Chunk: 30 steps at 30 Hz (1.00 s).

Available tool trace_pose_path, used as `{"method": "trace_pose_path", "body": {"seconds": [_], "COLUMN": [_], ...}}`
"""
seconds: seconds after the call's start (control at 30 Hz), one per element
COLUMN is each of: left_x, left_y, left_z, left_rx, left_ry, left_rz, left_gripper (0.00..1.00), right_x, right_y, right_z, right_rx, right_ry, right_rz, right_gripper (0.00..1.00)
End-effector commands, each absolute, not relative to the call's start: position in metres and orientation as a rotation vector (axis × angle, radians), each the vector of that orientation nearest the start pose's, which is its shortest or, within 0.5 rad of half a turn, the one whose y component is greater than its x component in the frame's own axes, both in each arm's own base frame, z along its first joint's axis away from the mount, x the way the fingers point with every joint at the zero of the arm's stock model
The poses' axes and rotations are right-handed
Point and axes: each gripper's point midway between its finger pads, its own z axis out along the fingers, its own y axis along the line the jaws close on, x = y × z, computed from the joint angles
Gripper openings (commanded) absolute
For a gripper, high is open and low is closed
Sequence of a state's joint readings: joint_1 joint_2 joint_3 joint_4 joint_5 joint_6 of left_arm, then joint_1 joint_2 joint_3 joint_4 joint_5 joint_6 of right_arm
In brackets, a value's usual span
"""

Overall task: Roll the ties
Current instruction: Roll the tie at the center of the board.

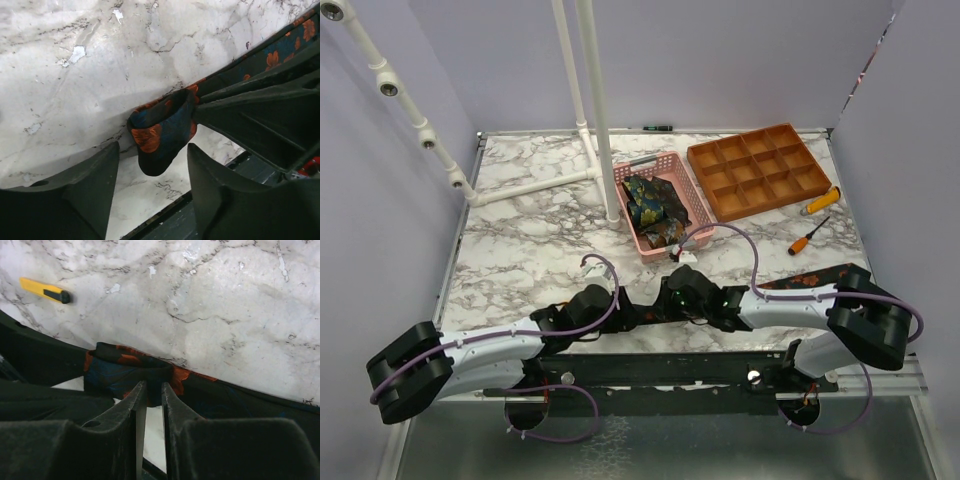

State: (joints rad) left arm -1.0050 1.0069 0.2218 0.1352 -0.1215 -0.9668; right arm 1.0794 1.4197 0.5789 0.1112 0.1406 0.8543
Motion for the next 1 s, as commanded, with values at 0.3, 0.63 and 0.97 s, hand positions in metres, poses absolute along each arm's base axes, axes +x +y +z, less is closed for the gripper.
{"method": "trace_pose_path", "body": {"seconds": [0.3,0.63,0.97], "left_x": [0.151,0.144,0.144], "left_y": [-0.231,-0.246,-0.248], "left_z": [0.046,0.038,0.036], "left_rx": [-0.126,-0.087,-0.076], "left_ry": [2.321,2.362,2.362], "left_rz": [-0.932,-1.032,-1.046], "left_gripper": [0.63,0.46,0.32], "right_x": [0.161,0.158,0.157], "right_y": [0.312,0.307,0.309], "right_z": [0.013,0.005,0.005], "right_rx": [-0.214,-0.204,-0.209], "right_ry": [2.495,2.508,2.507], "right_rz": [0.716,0.707,0.724], "right_gripper": [0.21,0.2,0.2]}}
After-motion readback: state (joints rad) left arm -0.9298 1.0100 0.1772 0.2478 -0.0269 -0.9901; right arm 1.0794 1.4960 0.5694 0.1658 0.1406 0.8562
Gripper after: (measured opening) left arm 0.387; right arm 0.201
